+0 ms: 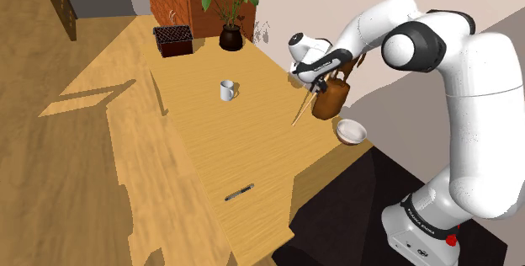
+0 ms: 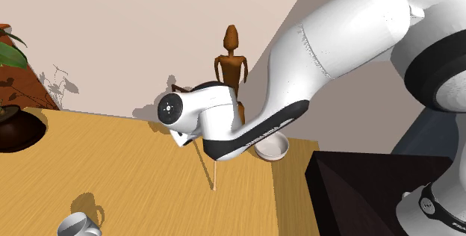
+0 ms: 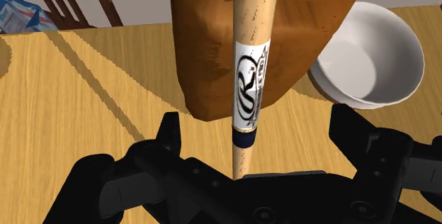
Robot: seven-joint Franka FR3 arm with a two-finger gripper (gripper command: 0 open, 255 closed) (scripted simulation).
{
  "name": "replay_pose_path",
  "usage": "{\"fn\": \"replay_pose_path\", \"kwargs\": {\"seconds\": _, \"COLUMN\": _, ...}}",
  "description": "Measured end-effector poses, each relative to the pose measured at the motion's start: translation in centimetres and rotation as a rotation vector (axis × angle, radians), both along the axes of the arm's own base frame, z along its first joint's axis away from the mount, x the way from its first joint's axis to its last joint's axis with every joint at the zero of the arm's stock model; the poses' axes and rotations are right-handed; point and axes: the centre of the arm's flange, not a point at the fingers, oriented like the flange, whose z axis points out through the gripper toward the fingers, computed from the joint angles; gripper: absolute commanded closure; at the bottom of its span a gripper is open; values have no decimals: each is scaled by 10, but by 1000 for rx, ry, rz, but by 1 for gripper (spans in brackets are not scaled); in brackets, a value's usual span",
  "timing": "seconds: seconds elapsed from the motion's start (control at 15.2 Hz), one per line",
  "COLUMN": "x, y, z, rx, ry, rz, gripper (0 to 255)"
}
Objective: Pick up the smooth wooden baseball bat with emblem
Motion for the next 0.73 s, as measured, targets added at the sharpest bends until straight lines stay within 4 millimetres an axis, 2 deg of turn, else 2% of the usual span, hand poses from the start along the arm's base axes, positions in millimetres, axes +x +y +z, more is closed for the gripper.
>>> {"fn": "replay_pose_path", "kwargs": {"seconds": 0.33, "x": 1, "y": 0, "z": -26, "rx": -2, "ry": 2, "rz": 4, "gripper": 0}}
{"fn": "replay_pose_path", "kwargs": {"seconds": 0.4, "x": 1, "y": 0, "z": -28, "rx": -2, "ry": 2, "rz": 4, "gripper": 255}}
{"fn": "replay_pose_path", "kwargs": {"seconds": 0.73, "x": 1, "y": 0, "z": -30, "rx": -2, "ry": 1, "rz": 4, "gripper": 255}}
